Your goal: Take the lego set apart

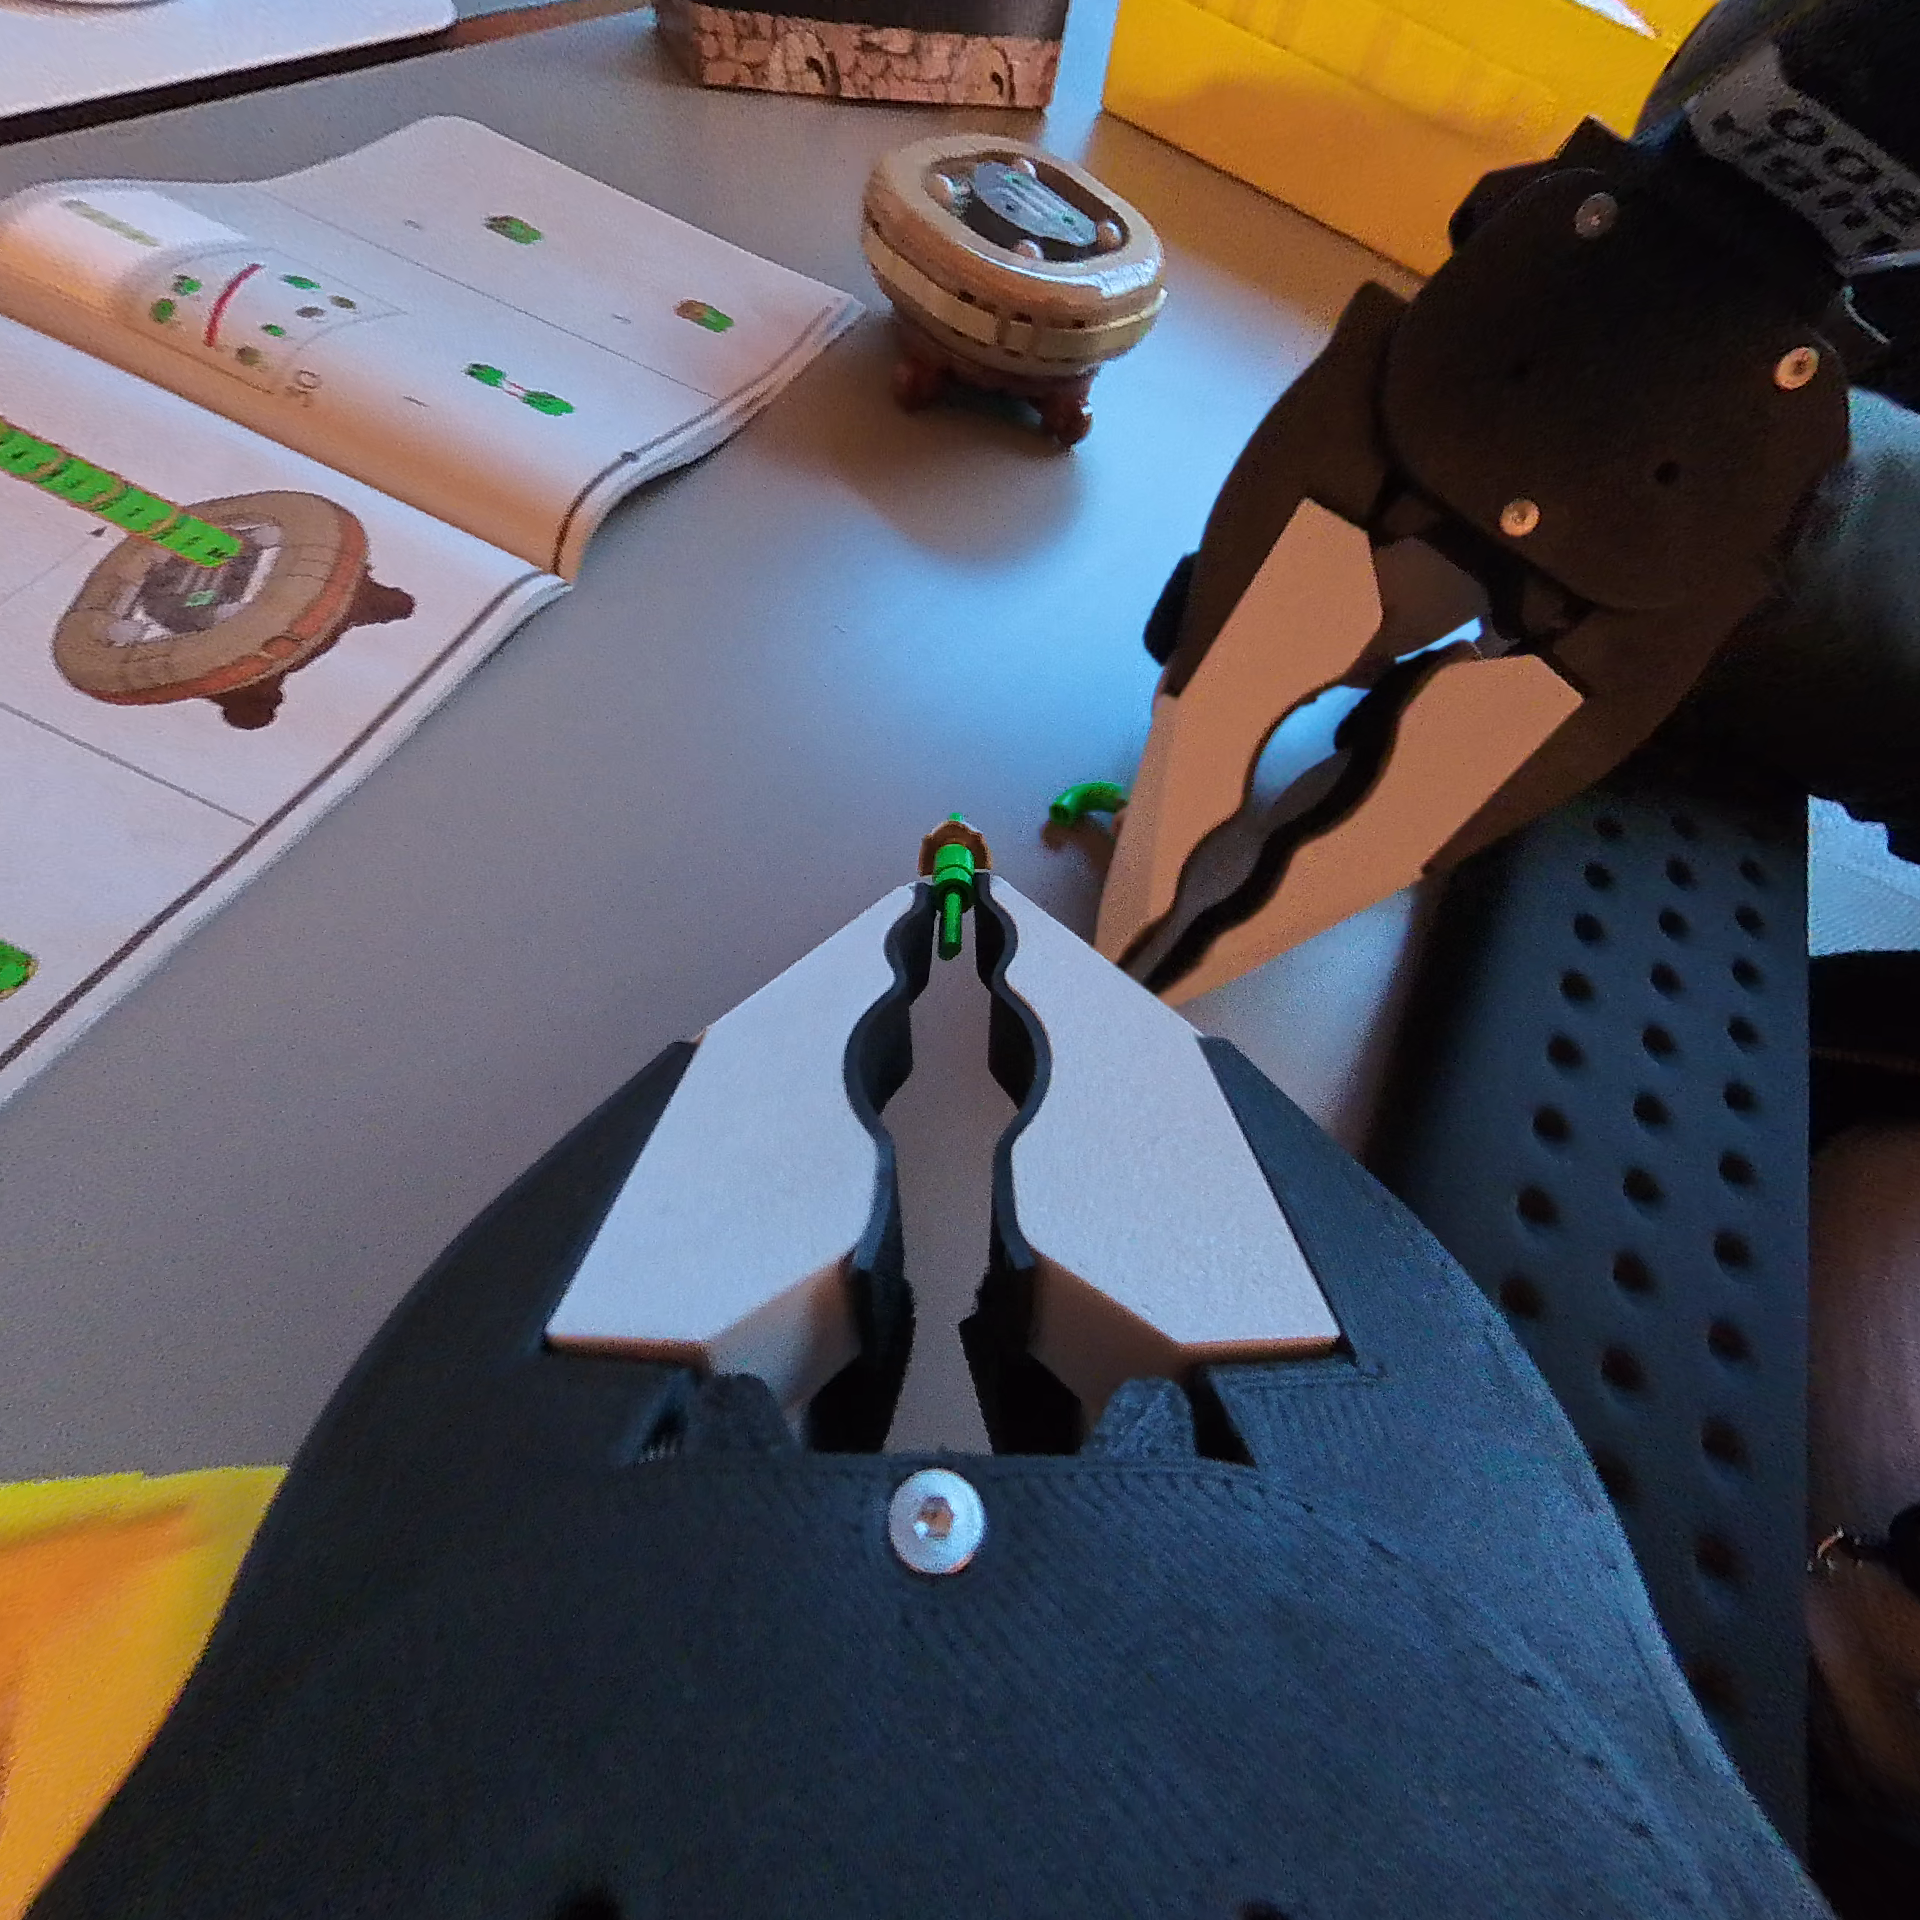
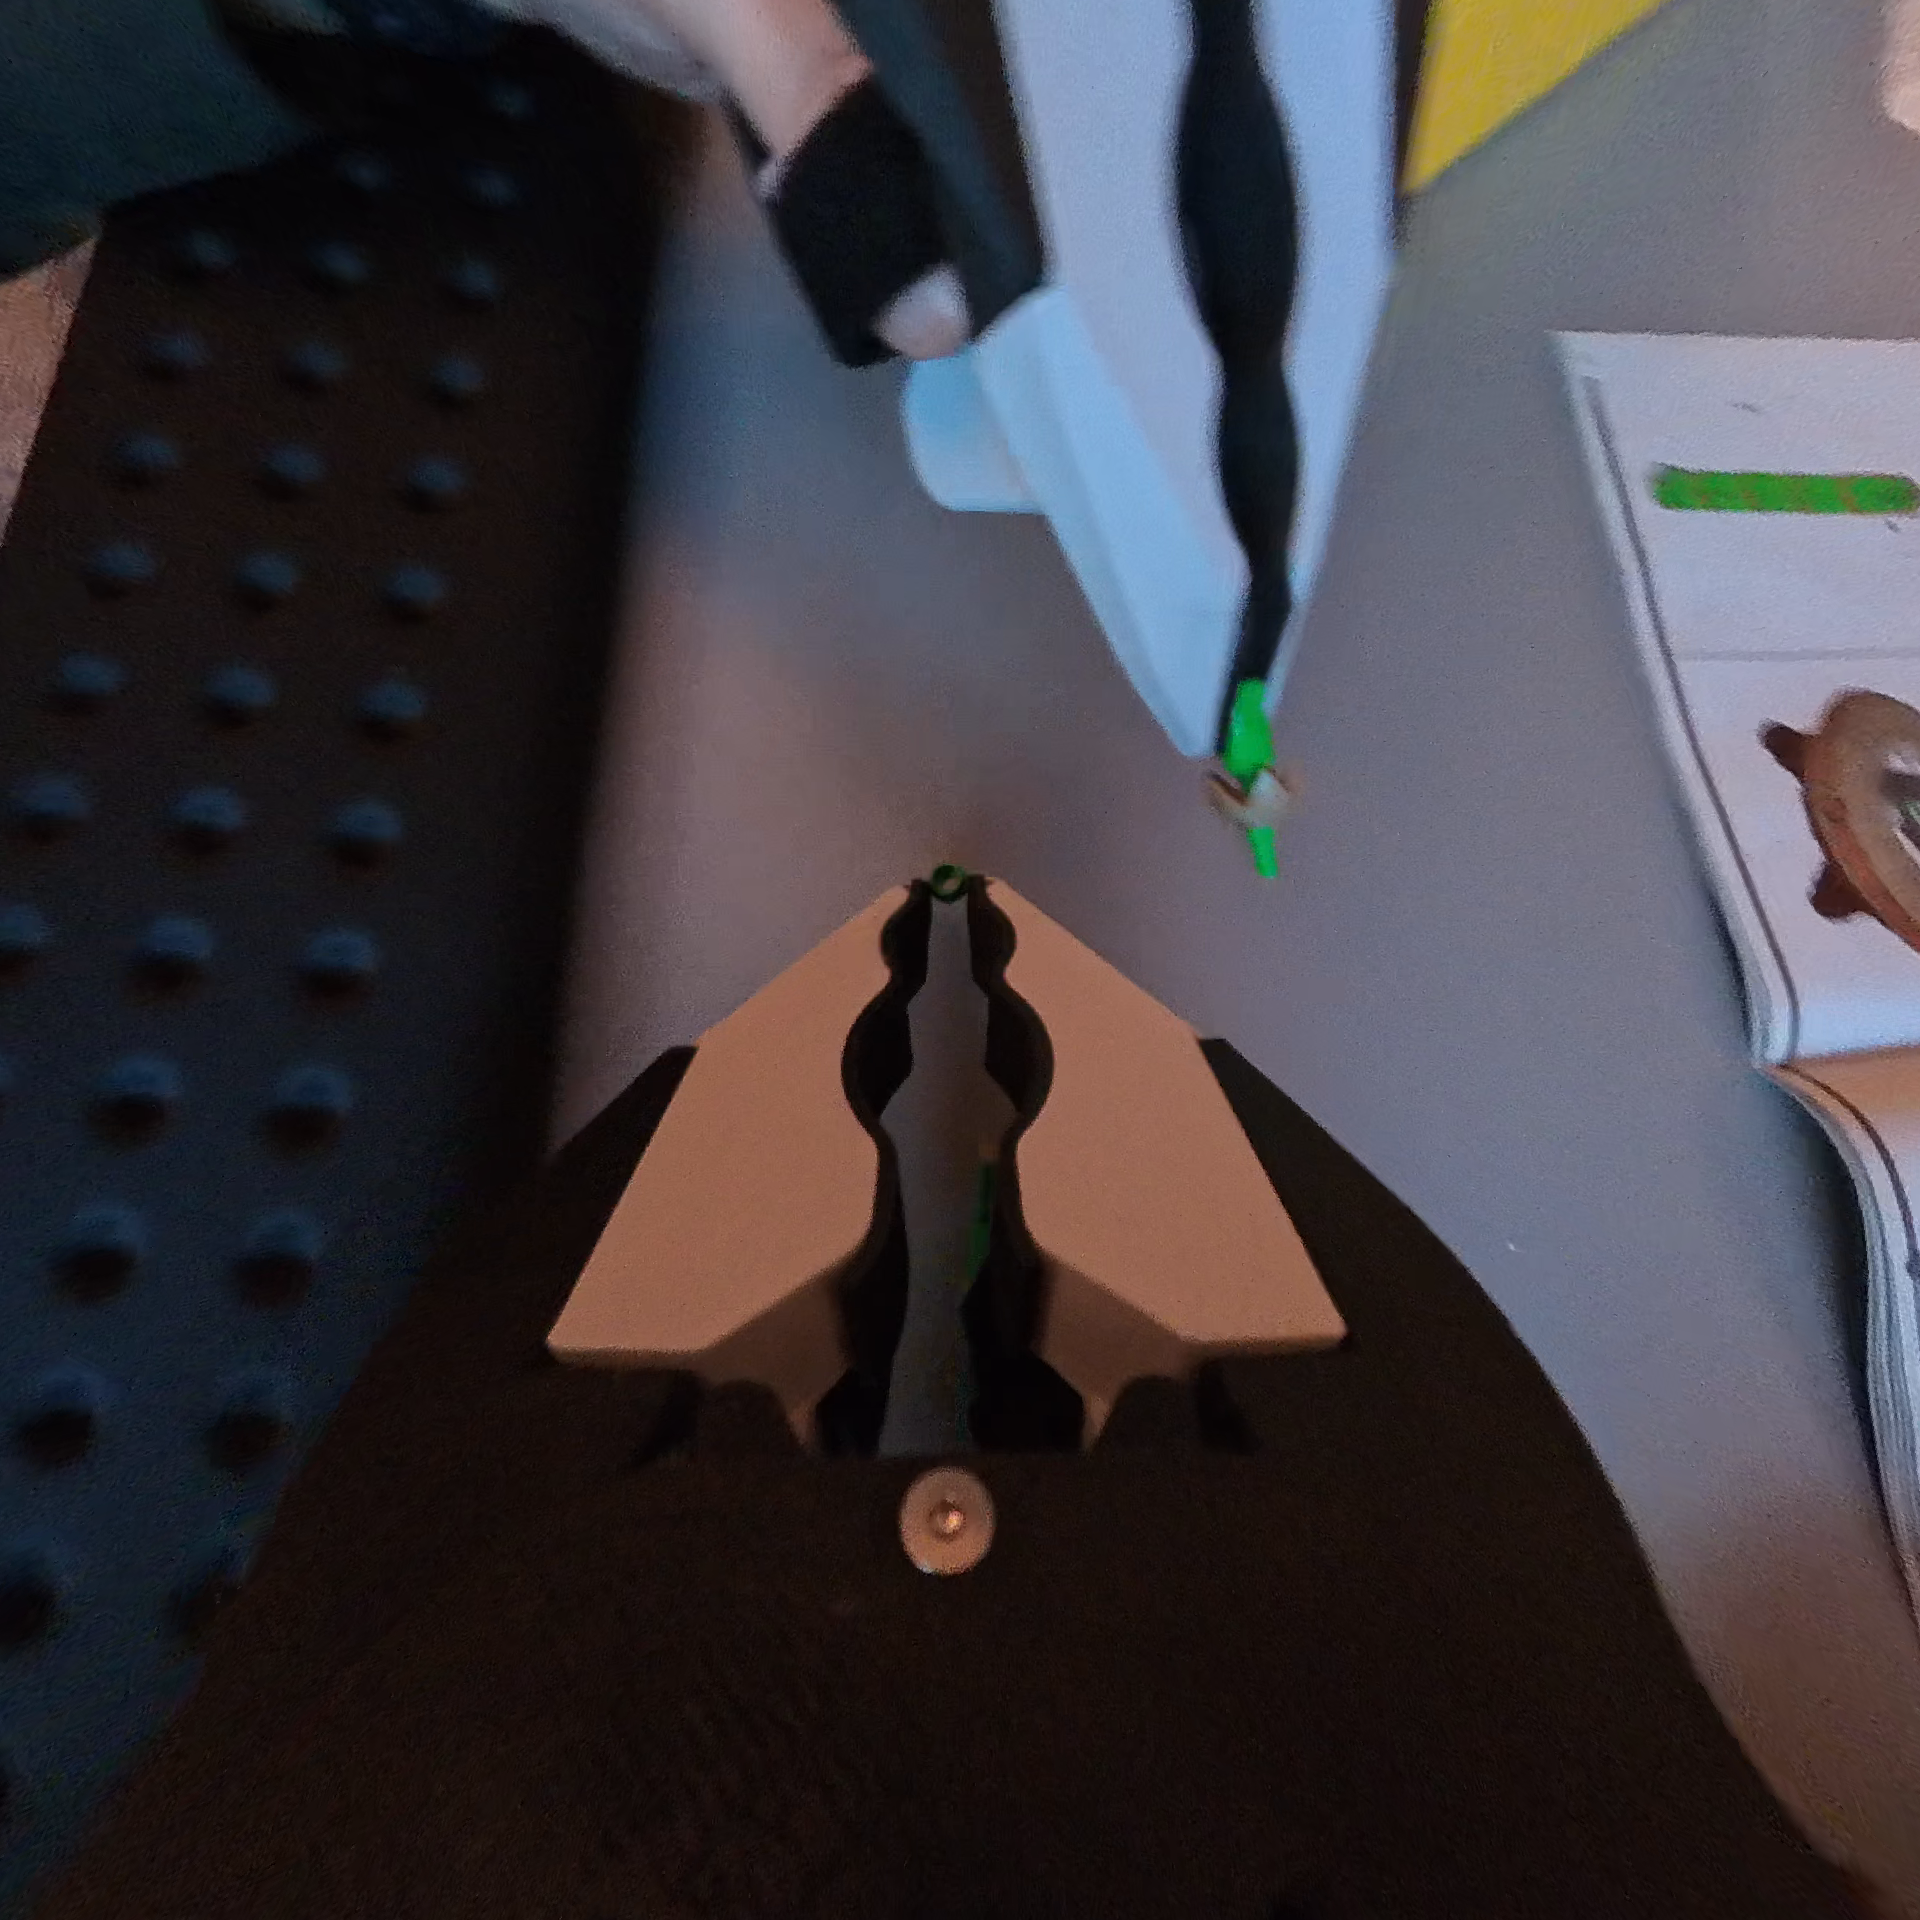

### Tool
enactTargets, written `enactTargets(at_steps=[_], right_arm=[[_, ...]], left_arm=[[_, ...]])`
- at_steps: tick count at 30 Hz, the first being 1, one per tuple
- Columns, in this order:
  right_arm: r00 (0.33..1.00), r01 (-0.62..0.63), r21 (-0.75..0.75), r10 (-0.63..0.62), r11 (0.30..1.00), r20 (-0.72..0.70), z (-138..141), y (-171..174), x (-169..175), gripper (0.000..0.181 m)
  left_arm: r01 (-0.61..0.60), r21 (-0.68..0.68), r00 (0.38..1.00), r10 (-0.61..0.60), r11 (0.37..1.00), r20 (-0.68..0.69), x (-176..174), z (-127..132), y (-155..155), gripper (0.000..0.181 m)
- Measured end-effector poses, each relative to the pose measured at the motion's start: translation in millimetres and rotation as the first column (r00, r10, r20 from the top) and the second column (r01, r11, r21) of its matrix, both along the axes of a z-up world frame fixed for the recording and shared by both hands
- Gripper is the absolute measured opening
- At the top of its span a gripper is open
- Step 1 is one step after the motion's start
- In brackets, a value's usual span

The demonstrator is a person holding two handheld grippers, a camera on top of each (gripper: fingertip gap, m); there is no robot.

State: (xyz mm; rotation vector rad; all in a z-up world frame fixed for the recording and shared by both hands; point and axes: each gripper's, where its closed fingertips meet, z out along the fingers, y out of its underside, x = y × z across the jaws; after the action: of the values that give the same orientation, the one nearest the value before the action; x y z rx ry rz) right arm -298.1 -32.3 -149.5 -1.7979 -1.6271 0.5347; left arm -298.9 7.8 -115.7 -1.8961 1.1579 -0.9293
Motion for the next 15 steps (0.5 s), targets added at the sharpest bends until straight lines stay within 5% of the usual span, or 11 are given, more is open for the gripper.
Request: enactTargets(at_steps=[7,15], right_arm=[[0.988,0.115,-0.011,-0.116,0.993,-0.099,22,25,21,0.022],[0.922,0.031,-0.073,-0.057,0.997,-0.383,67,12,15,0.027]], left_arm=[[-0.023,-0.03,0.996,0.025,0.999,0.089,-3,13,4,0.005],[0.181,0.075,0.97,-0.191,0.981,0.153,14,33,-33,0.006]])
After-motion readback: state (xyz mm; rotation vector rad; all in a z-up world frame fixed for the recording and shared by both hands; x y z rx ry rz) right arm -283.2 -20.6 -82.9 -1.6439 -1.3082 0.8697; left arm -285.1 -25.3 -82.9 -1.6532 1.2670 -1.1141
